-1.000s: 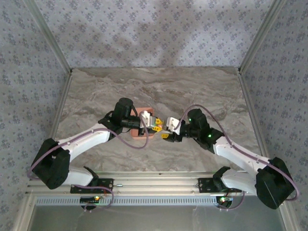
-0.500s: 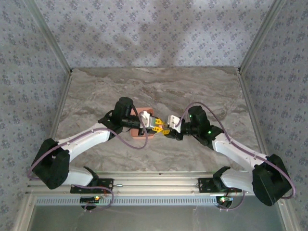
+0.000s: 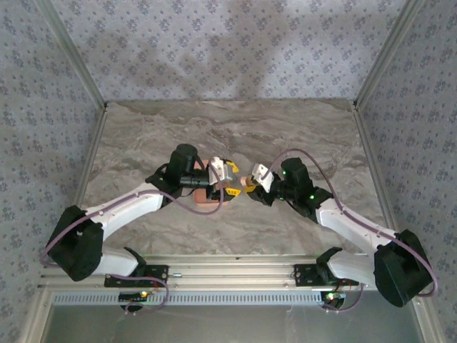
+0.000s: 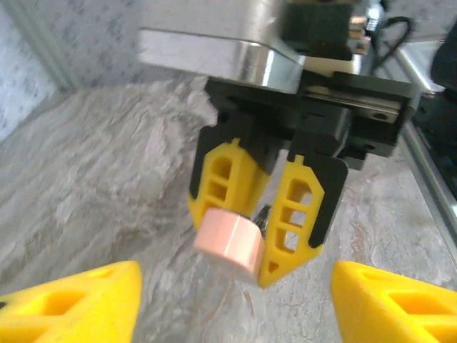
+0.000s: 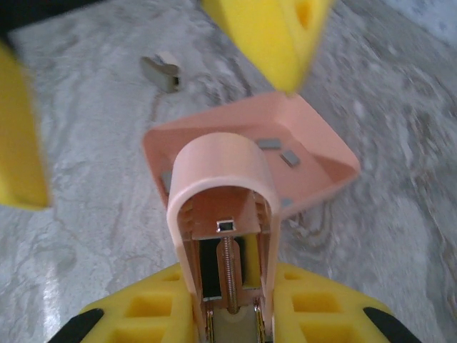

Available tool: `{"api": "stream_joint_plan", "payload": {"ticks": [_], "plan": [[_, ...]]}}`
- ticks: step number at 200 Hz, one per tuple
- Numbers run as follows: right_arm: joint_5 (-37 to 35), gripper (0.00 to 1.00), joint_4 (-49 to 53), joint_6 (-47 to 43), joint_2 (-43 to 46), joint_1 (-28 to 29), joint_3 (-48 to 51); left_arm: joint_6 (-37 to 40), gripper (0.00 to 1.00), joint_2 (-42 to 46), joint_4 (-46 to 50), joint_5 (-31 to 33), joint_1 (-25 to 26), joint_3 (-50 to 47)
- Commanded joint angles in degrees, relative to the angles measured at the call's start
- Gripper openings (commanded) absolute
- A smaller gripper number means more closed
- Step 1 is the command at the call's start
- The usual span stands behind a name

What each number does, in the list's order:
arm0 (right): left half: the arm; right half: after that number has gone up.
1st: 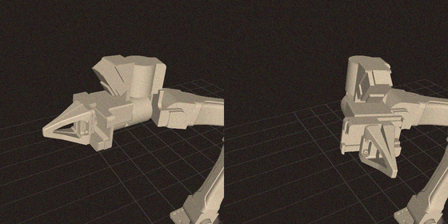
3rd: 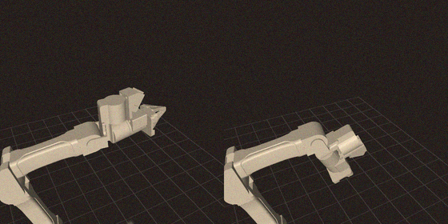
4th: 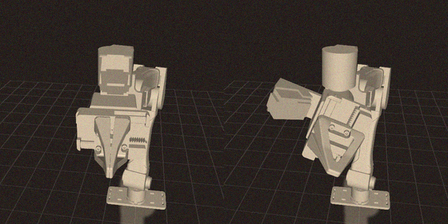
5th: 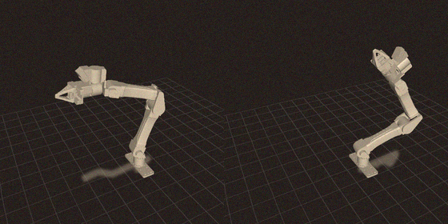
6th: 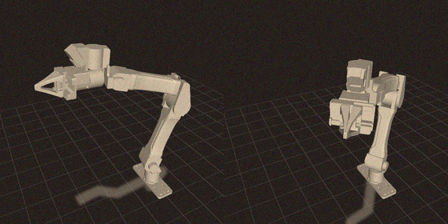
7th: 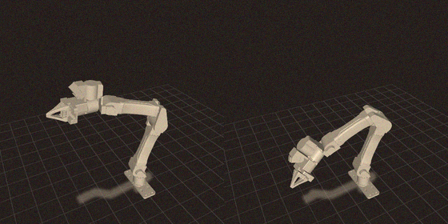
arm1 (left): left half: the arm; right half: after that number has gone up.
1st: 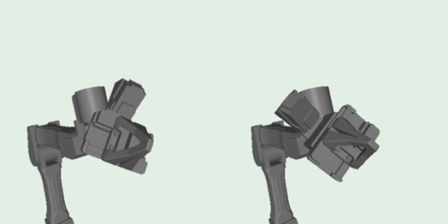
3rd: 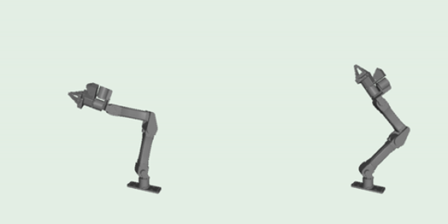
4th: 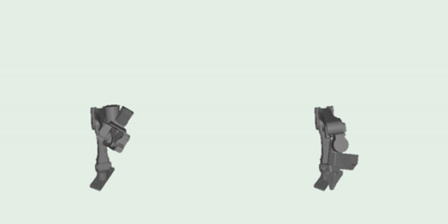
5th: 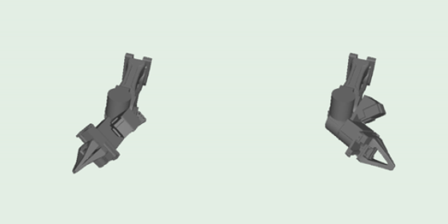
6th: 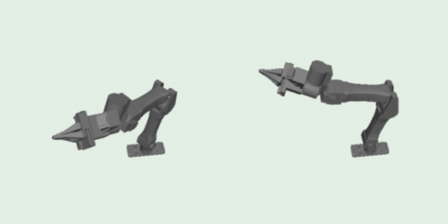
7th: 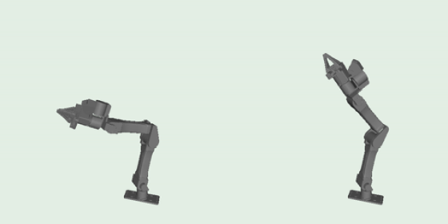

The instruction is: Load the staples into the stapler

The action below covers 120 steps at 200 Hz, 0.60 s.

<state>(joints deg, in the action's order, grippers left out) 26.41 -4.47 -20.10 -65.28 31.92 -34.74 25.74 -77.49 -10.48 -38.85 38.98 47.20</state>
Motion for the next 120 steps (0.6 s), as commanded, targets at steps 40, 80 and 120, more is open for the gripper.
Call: {"api": "stream_joint_plan", "payload": {"ticks": [40, 80, 120], "plan": [[-19.28, 0.14, -0.02, 24.77, -4.46, -0.64, -0.49, -20.97, 0.88, 5.94, 0.58, 26.08, -0.84, -4.59], [-15.52, 0.11, -0.41, 25.86, -9.11, -0.38, -2.55, -20.1, 0.9, 8.95, -2.46, 25.1, -1.12, -10.01], [-19.03, 0.08, 0.47, 29.82, -9.59, -0.97, -4.23, -20.73, 0.9, 7.91, -1.98, 26.98, -1.51, -8.32]]}}
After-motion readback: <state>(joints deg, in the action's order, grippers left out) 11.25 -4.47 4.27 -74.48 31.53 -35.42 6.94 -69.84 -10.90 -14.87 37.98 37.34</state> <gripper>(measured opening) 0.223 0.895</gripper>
